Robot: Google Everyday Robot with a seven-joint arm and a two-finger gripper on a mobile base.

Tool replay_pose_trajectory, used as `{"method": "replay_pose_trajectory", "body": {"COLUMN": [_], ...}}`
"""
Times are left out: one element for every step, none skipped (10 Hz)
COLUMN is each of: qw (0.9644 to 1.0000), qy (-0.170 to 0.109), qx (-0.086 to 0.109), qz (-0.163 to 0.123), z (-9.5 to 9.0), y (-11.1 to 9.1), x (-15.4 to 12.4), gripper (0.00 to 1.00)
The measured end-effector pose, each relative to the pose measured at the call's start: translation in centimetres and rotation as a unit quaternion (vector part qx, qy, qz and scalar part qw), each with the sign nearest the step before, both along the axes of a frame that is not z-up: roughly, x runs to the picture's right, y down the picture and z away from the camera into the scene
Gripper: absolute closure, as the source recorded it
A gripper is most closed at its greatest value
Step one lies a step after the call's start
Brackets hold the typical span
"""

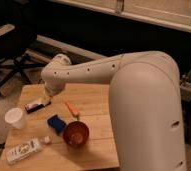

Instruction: Stand the bottle upright

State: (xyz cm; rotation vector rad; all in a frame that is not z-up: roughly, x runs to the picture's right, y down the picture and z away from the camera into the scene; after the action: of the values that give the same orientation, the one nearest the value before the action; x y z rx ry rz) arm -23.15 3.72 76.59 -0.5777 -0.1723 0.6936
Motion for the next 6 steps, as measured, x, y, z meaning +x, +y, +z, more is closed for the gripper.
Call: {"method": "replay_pose_trajectory", "body": {"qw": [0.9982, 0.9936, 0.9829, 0.9711, 0.9614, 0.946], "qy": [-0.04, -0.074, -0.12, -0.153, -0.176, -0.21], "qx": [-0.013, -0.024, -0.038, -0.045, -0.049, -0.054], "qz": [-0.043, -0.081, -0.135, -0.178, -0.206, -0.241], "z": [-0.7, -1.2, -1.8, -1.8, -1.9, -2.0], "y": [1.2, 2.1, 3.2, 3.6, 3.9, 4.2], "x": [-0.6, -1.0, -1.1, -1.0, -0.8, -0.7], "gripper": [0.2, 0.2, 0.2, 0.2, 0.2, 0.2]}}
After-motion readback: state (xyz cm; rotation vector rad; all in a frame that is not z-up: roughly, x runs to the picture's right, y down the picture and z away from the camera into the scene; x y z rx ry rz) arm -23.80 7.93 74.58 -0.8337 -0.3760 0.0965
